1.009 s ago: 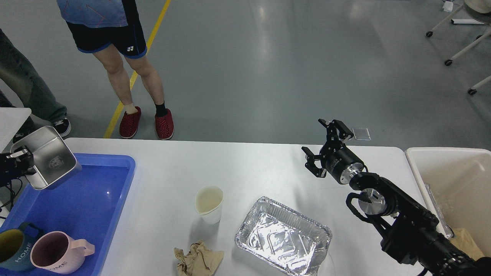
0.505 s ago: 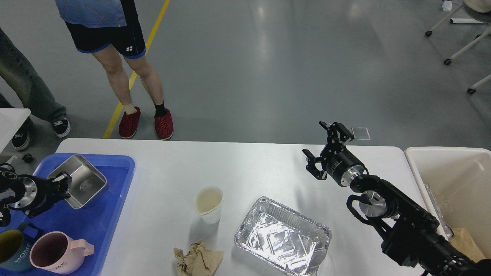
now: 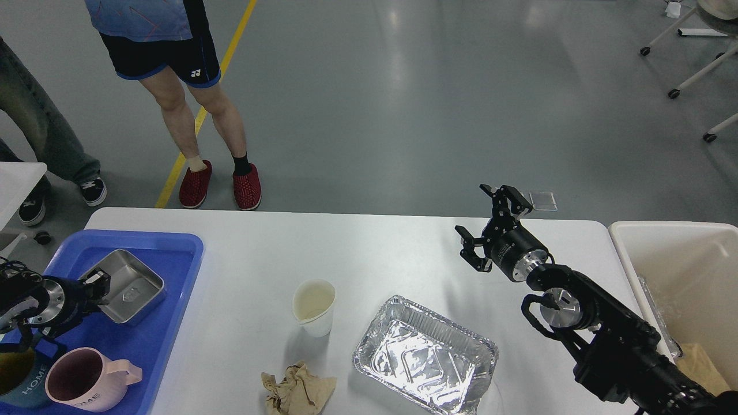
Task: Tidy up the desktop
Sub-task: 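Lower the steel tray into the blue tray and release it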
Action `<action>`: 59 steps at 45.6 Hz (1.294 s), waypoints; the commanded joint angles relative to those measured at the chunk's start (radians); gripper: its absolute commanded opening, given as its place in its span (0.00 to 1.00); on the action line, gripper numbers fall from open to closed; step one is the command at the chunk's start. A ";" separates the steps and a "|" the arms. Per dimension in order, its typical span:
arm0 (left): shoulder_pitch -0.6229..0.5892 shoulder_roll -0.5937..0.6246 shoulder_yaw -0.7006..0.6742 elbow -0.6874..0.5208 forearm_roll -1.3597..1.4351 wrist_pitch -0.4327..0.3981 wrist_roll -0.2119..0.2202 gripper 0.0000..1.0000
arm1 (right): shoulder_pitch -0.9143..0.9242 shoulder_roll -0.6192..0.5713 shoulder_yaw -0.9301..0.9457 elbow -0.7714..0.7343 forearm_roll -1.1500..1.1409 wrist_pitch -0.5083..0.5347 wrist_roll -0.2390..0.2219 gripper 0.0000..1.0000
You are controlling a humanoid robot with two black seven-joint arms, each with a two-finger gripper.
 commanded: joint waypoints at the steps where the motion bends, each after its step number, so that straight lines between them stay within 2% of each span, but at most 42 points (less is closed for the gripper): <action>1: 0.000 -0.004 0.000 0.008 0.001 0.007 -0.006 0.48 | 0.000 0.000 0.000 0.000 0.000 -0.001 0.000 1.00; 15: -0.005 -0.002 0.000 0.009 0.001 0.041 -0.005 0.79 | 0.000 0.000 0.000 0.000 0.000 -0.001 0.000 1.00; 24: -0.037 0.018 -0.015 -0.012 0.001 0.023 -0.003 0.85 | 0.000 0.000 0.000 0.000 0.000 0.000 0.000 1.00; 30: -0.093 0.052 -0.018 -0.047 0.001 -0.005 0.003 0.86 | 0.000 0.000 0.000 0.000 0.000 -0.001 0.000 1.00; 41: -0.181 0.144 -0.018 -0.262 0.001 0.009 0.011 0.86 | 0.000 0.002 0.000 0.000 0.000 0.000 0.000 1.00; 49: -0.207 0.142 -0.020 -0.385 0.001 0.107 0.015 0.86 | 0.002 0.002 0.000 0.000 -0.001 -0.001 0.000 1.00; 59: -0.215 0.237 -0.015 -0.700 -0.001 0.216 0.028 0.86 | 0.000 -0.001 0.000 0.000 -0.001 -0.001 0.000 1.00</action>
